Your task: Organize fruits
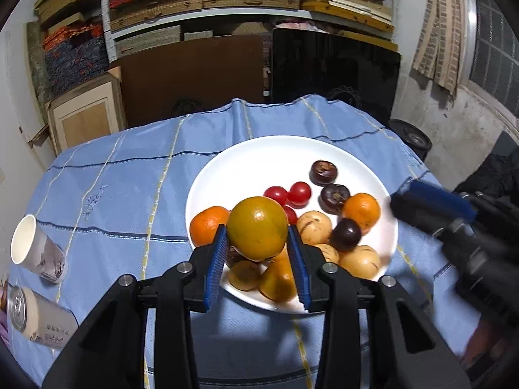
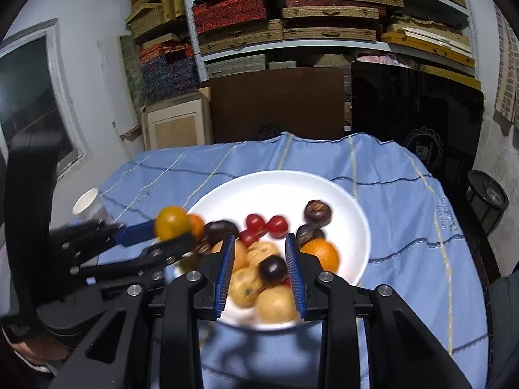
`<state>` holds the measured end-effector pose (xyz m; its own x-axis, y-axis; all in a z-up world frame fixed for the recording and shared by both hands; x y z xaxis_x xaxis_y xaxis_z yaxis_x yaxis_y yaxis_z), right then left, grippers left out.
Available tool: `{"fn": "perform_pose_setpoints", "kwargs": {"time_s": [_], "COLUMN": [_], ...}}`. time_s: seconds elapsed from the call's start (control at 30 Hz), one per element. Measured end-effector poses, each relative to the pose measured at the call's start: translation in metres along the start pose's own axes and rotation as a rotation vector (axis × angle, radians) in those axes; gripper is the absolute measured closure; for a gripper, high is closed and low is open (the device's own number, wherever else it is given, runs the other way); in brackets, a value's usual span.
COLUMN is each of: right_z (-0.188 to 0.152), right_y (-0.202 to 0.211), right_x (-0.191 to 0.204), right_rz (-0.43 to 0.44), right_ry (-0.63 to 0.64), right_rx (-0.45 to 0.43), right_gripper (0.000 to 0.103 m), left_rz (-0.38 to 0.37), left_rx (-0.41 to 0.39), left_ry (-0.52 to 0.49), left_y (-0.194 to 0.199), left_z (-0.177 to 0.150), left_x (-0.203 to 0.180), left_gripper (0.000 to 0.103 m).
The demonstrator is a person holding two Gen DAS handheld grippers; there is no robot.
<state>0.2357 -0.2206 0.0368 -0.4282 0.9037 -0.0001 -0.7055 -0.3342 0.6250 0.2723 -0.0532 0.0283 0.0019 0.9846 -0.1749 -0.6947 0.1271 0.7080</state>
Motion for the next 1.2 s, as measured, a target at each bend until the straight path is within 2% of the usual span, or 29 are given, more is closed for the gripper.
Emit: {"fn": "perform_pose_setpoints", "kwargs": {"time_s": [0.07,0.13,0.23,0.33,0.47,0.57,0.7,0.8,0.97,1.1,1.2], "right_z": [-0.020,-0.055,-0.105,-0.144,-0.168,-0.183,-0.204,-0.221,-0.232,-0.236,-0.244], "right_y": [0.012,0.026,0.048,0.065,0.089,0.101,0.111,0.124,0.141,0.157,0.164], "right_x": [0.007,0.009,0.019,0.039,0.071,0.084,0.084,0.084,0.092,0.082,0.075], "right_rz": [-0.007,0.060,0.115,0.160,0.163,0.129,0.065,0.061,0.008,-0.030,-0.070], "right_ry": [0.108,0.090,0.081,0.073,0.122,0.147,0.163,0.133,0.172,0.155,0.153], "right_rx": [0.080,0.164,0.239,0.293,0.291,0.307,0.325,0.281,0.251,0.217,0.229], "right_gripper": [0.069,0.058,0.058,0.058,0.058,0.058,0.058,0.058,0.056,0.057,0.057], "left_rz": [-0.011,-0.022,-0.027,-0.050,-0.052,-0.059,-0.054,-0.063,-0.064,-0.060,-0.070], "left_rx": [0.020,0.016,0.005,0.030,0.029,0.042,0.046,0.052,0.075,0.078,0.084], "left_ry": [-0.012,-0.026,-0.030,-0.036,-0.034,-0.030,-0.037,-0.030,-0.011,-0.026,-0.035], "left_y": [-0.002,0.001,0.007,0.015,0.031,0.042,0.058,0.069,0.081,0.089,0.095], "left_z": [-0.005,-0.011,-0.020,-0.032,-0.050,-0.067,-0.089,-0.105,-0.128,-0.140,-0.150], "left_x": [0.001,0.001,0.000,-0.004,-0.003,0.001,0.002,0.006,0.012,0.010,0.006], "left_gripper": [0.067,0.067,0.067,0.067,0.067,0.067,0.067,0.067,0.066,0.066,0.066]}}
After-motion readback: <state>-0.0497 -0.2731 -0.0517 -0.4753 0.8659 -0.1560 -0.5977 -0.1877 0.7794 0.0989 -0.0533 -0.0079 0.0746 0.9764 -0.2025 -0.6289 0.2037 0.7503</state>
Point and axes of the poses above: each gripper's, at about its wrist camera, not at the fingertips, and y roughly against the way its jaws point, x to its left, z to its top, the point moved 2 cm from there along -y, roughly the way its jaws point, and after that the axes turned 14 degrees about y, right-handed, at the moved point
